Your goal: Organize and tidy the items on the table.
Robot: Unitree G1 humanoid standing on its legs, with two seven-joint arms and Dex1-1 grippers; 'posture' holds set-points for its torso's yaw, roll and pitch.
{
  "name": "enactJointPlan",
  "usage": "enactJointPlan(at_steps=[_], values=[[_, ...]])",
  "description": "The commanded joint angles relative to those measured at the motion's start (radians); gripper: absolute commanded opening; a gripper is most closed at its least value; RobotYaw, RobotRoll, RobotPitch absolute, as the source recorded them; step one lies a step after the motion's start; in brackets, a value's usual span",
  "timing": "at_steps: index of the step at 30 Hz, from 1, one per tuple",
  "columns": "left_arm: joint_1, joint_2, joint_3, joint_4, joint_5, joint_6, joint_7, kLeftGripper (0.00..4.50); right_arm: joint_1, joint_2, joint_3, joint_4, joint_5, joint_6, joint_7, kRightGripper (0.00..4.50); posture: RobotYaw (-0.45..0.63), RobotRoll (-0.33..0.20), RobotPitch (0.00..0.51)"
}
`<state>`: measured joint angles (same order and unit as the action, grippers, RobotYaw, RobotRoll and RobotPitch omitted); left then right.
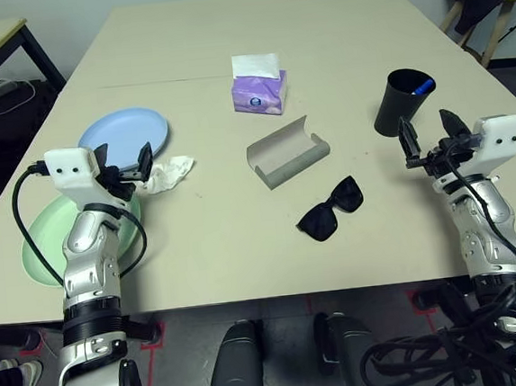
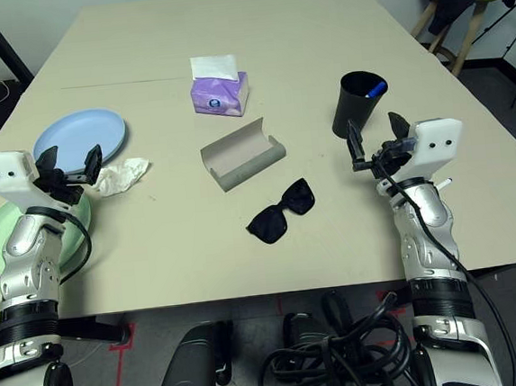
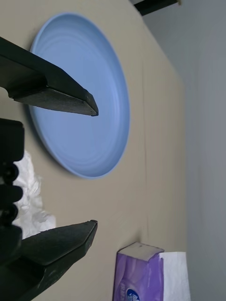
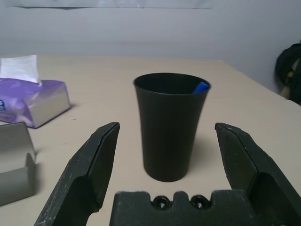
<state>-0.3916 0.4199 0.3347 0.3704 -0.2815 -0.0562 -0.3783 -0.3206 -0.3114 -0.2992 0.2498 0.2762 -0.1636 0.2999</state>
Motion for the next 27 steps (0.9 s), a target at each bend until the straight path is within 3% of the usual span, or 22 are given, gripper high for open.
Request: enactJointPlan(at_steps=[1, 27], values=[[-0.015, -0.004, -0.002, 0.025, -0.01, -0.017, -0.016, 4.5, 0.016, -0.008, -0.021, 0.007, 0.007, -0.013, -0.005, 4.48, 0.07, 0.0, 0.083], [0.032, -0.012, 0.008, -0.049, -0.021, 0.016, 0.014, 4.5, 0.007, -0.006, 0.021, -0.002, 0.021, -0.015, 0.079, 4.48, 0.09, 0.0, 0.078]])
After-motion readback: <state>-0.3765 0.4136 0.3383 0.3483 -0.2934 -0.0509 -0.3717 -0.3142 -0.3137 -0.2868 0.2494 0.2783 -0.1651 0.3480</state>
